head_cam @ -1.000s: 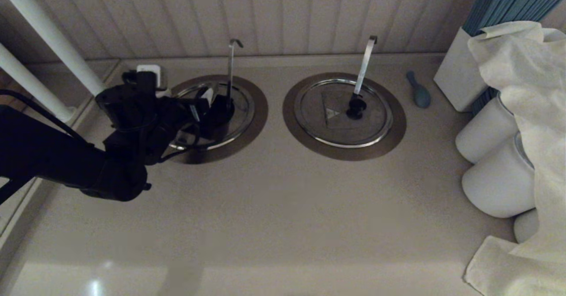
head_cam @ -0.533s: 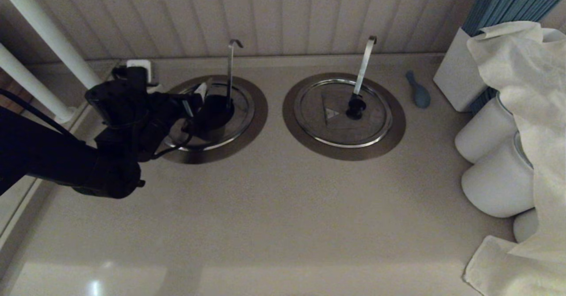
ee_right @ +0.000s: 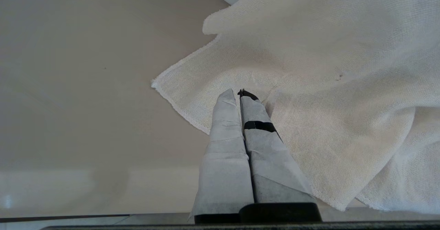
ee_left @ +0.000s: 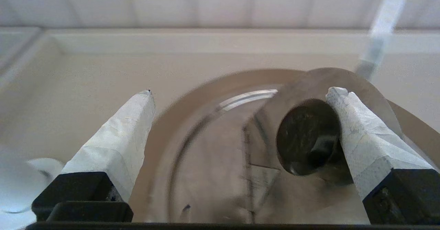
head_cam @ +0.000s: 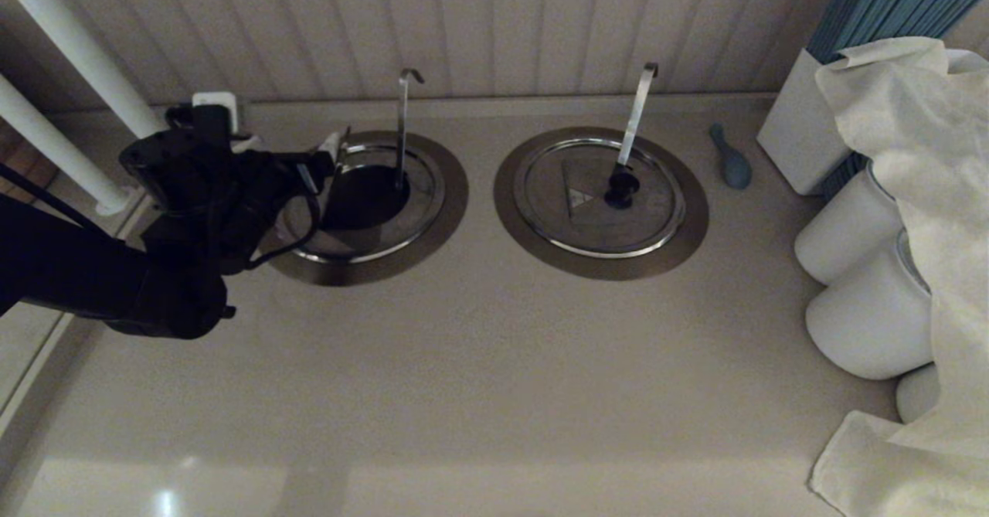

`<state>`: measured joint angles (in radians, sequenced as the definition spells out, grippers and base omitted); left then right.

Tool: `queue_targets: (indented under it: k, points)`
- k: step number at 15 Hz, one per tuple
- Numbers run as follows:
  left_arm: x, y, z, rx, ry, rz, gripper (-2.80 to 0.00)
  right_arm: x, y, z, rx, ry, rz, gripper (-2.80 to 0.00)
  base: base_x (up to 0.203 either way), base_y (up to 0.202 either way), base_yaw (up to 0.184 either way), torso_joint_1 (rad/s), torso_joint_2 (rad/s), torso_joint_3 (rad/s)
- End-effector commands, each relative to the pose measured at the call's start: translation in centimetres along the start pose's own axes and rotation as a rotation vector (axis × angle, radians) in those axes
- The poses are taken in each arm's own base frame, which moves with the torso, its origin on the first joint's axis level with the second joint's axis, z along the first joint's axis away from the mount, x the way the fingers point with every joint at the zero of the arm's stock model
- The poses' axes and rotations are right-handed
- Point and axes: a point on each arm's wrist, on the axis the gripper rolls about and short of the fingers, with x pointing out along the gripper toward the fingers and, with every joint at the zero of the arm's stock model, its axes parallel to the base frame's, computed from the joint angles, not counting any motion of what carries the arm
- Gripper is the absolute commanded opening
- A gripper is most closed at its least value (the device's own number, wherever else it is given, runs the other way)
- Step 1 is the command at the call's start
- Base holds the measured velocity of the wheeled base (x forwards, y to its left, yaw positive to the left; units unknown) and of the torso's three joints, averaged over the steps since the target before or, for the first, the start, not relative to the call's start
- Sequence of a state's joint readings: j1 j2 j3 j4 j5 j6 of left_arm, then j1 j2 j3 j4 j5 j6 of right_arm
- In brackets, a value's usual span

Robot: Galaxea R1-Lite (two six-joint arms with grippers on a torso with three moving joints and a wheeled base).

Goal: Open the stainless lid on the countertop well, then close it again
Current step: Open the lid

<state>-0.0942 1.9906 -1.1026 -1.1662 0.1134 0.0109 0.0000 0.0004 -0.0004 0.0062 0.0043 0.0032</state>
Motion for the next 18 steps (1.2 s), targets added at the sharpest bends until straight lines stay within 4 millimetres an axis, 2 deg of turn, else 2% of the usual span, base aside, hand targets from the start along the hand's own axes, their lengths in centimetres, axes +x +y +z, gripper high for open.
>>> queue_targets:
  k: [1,13,18]
  points:
    - [0.0,0.5,0.3,-0.001,-0.014,0.014,0.0,0.0,0.0,0.0,0.0,-0.001,0.0,-2.8,0.0,0.0,0.0,0.0,0.0,0.0]
    - [0.4,3.0,1.2,0.009,-0.043,0.059,0.0,0.0,0.0,0.0,0.0,-0.002,0.0,-2.8,0.0,0.0,0.0,0.0,0.0,0.0]
    - [0.3,5.8,3.0,0.016,-0.088,0.105,0.0,0.0,0.0,0.0,0.0,-0.001,0.0,-2.8,0.0,0.0,0.0,0.0,0.0,0.0]
